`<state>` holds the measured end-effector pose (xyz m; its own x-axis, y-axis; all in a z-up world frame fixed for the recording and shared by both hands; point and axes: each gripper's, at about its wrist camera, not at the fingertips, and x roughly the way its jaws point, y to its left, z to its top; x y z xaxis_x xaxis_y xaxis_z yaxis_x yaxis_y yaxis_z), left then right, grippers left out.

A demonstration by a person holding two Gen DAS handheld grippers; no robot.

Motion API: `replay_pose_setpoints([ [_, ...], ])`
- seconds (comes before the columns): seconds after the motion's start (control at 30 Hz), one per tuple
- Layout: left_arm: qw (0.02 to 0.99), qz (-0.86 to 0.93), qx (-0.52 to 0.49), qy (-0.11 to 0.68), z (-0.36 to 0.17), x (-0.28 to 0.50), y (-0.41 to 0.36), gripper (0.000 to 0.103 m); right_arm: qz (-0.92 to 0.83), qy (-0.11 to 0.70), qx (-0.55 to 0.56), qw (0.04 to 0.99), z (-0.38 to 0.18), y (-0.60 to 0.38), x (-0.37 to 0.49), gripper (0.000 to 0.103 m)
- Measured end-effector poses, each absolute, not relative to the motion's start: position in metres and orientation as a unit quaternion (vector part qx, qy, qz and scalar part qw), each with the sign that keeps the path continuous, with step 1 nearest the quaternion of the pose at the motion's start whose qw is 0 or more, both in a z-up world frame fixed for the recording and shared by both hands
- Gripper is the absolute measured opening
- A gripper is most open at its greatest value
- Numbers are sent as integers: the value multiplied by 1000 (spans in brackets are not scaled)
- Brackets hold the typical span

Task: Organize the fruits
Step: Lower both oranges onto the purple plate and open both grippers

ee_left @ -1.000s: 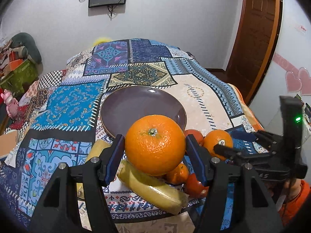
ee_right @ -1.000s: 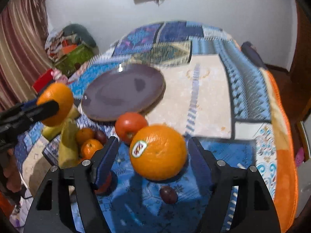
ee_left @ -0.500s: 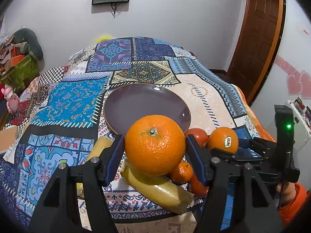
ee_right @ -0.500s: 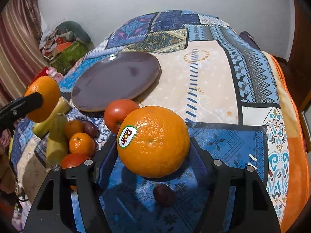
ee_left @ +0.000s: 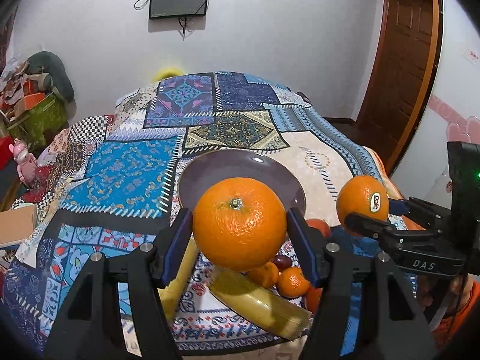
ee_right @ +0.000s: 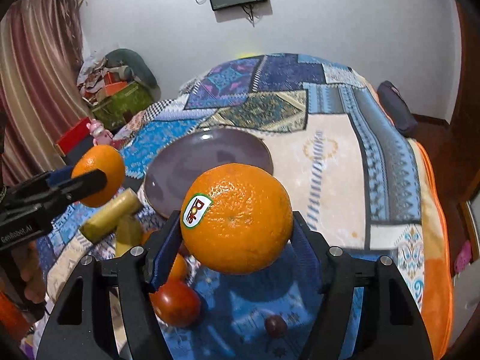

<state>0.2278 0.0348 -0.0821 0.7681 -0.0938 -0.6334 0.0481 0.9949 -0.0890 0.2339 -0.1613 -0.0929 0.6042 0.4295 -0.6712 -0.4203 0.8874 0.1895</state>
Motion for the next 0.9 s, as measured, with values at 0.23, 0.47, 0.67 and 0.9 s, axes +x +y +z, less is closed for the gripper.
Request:
replay_pose_setpoints([
  [0.23,937,-30,-32,346,-83,250,47,64,250,376,1,892,-94,-143,259,67],
  [0.47,931,-20,-23,363,-95,276,57,64,257,377,-5,890,-96,-130,285,67],
  [0.67,923,-23,-32,382,-106,301,62,64,261,386,-16,885,-103,-121,300,67],
  [0.9,921,-28,-21,388,-107,323,61,64,266,410,-30,872,-117,-111,312,67],
])
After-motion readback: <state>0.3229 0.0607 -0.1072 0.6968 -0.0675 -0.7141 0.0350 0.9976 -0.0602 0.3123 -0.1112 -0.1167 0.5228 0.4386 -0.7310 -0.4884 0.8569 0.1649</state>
